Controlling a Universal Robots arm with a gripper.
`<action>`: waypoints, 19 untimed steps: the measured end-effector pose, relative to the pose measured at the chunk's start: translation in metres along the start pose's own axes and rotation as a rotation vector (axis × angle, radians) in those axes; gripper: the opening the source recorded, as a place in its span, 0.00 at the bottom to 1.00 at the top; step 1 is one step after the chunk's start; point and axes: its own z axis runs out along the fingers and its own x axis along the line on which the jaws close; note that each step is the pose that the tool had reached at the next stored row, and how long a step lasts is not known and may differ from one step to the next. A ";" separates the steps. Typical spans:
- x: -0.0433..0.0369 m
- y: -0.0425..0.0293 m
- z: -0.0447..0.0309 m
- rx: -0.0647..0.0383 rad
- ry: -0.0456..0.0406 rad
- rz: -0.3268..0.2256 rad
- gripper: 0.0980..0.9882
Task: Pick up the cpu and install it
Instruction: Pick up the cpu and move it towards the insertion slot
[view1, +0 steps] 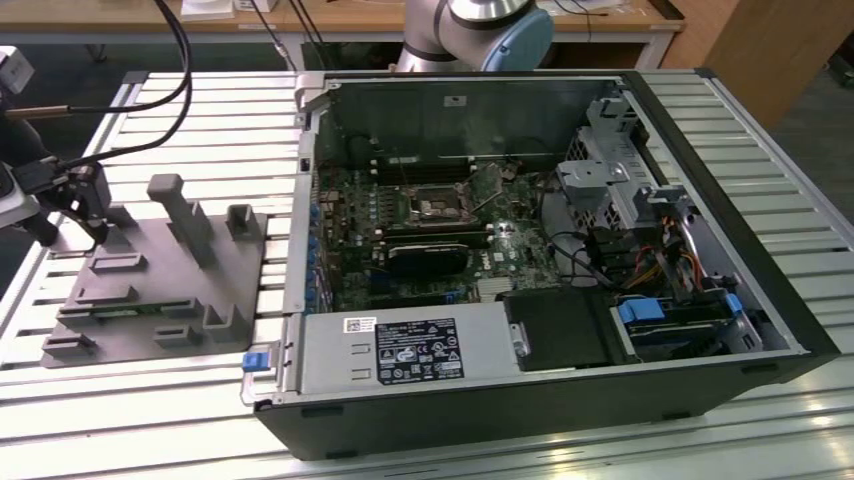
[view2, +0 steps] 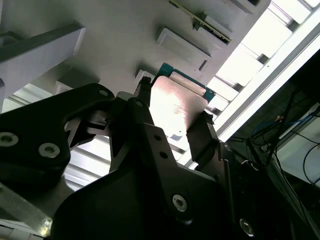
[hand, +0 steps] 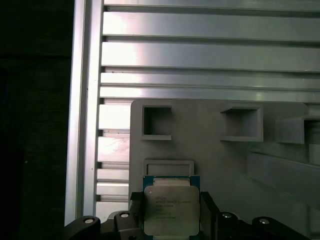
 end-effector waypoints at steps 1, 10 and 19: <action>0.0000 0.0000 -0.0002 0.000 0.0000 0.000 0.49; 0.0000 0.0002 -0.0037 0.000 0.0000 0.000 0.49; -0.0001 0.0004 -0.0068 0.000 0.0000 0.000 0.49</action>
